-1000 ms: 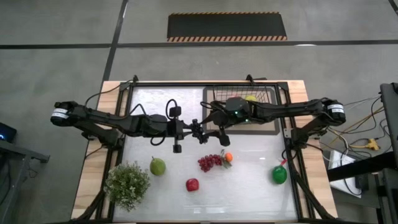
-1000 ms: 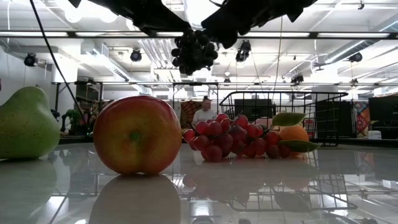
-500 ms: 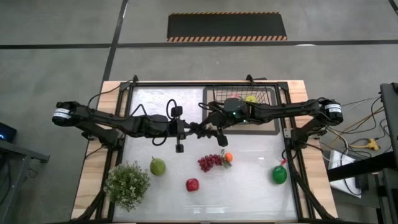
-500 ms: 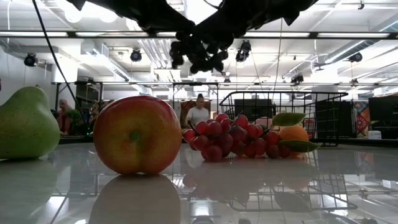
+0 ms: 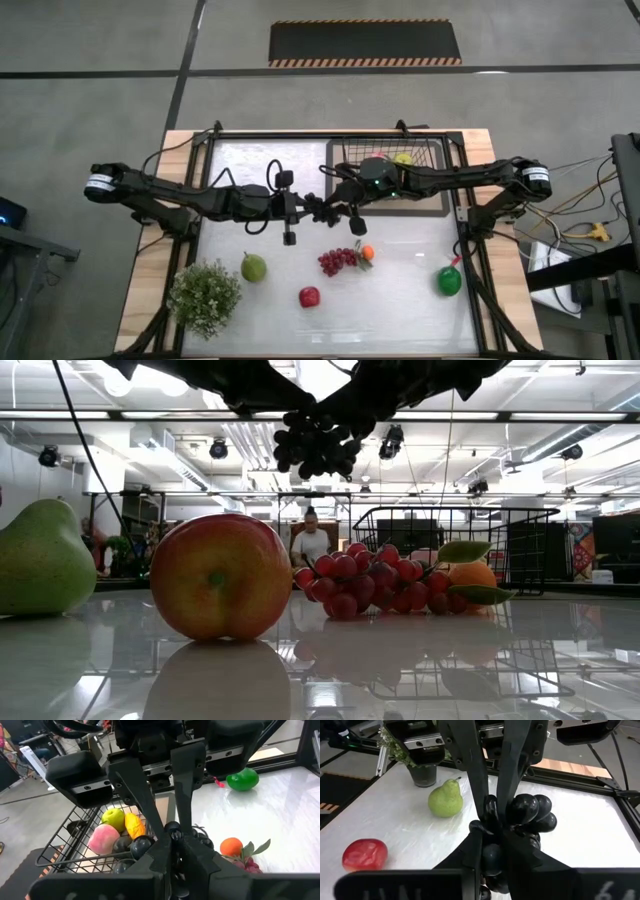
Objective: Build produce basket
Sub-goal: Put the violet grapes into the black basket
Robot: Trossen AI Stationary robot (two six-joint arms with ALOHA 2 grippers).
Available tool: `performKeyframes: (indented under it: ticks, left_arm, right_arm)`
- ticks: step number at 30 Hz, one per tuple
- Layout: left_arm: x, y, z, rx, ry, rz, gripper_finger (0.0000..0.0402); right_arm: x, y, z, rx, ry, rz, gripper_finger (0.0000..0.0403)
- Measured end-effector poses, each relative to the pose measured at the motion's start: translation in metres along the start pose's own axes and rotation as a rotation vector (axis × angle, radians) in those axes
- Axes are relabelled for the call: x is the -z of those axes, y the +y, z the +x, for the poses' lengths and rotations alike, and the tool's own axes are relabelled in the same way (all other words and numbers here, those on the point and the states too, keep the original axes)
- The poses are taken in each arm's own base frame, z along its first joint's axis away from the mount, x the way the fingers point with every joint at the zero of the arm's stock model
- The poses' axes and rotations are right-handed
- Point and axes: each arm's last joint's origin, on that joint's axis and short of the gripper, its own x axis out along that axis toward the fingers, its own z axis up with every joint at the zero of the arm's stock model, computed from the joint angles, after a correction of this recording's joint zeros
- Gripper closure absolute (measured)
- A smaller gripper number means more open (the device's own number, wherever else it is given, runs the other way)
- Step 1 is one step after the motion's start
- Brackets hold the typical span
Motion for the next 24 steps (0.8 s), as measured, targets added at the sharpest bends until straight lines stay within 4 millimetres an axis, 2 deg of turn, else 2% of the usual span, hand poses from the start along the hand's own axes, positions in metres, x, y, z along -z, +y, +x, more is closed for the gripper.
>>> performKeyframes:
  ticks: [13, 24]
  left_arm:
    - [0.003, -0.0007, 0.0001, 0.002, -0.002, -0.019, 0.0376]
    - [0.0051, -0.0009, 0.0, 0.003, 0.01, -0.027, 0.0291]
  right_arm:
    - [0.0005, 0.0, 0.0002, 0.0, 0.003, -0.006, 0.0359]
    - [0.0005, -0.0001, 0.0002, 0.0, 0.003, -0.005, 0.0364]
